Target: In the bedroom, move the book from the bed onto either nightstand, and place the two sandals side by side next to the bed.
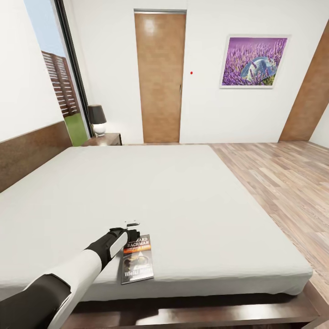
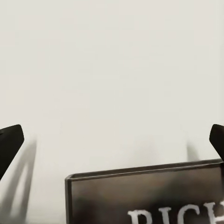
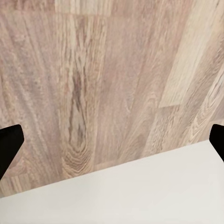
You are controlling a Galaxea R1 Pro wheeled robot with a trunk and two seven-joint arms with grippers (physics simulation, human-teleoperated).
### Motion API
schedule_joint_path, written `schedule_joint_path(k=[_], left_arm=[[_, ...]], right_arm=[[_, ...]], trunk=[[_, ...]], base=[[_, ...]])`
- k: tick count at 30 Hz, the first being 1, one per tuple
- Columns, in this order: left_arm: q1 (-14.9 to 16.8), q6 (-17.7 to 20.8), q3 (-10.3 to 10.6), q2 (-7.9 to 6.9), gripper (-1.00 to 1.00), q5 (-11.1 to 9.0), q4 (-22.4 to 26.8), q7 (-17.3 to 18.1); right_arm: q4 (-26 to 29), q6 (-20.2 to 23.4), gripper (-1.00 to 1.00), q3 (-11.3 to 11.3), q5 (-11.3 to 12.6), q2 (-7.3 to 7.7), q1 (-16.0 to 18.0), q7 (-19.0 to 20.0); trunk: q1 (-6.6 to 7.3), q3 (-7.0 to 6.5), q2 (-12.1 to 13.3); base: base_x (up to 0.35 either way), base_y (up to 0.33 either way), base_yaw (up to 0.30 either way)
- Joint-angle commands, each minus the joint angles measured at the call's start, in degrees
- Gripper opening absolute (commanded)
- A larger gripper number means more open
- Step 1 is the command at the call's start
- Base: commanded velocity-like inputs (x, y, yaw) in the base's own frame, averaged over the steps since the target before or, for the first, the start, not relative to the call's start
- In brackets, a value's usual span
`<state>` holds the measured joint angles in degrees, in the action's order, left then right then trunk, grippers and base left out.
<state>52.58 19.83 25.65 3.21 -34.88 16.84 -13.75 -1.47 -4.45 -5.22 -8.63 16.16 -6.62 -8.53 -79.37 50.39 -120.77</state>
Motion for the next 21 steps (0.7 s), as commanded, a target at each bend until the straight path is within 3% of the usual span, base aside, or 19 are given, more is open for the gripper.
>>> schedule_joint_path(k=[1,21], left_arm=[[0.0,0.2,0.7,-0.05,1.0,-1.0,-0.2,-0.5],[0.0,0.2,0.7,-0.05,1.0,-0.9,-0.2,-0.5]], right_arm=[[-0.1,-0.3,1.0,-0.5,-0.6,0.01,0.0,-0.2],[-0.2,-0.3,1.0,-0.5,-0.6,0.01,0.0,-0.2]], trunk=[[0.0,0.05,0.0],[0.0,0.05,0.0]], base=[[-0.008,0.0,0.0],[-0.02,0.0,0.0]])
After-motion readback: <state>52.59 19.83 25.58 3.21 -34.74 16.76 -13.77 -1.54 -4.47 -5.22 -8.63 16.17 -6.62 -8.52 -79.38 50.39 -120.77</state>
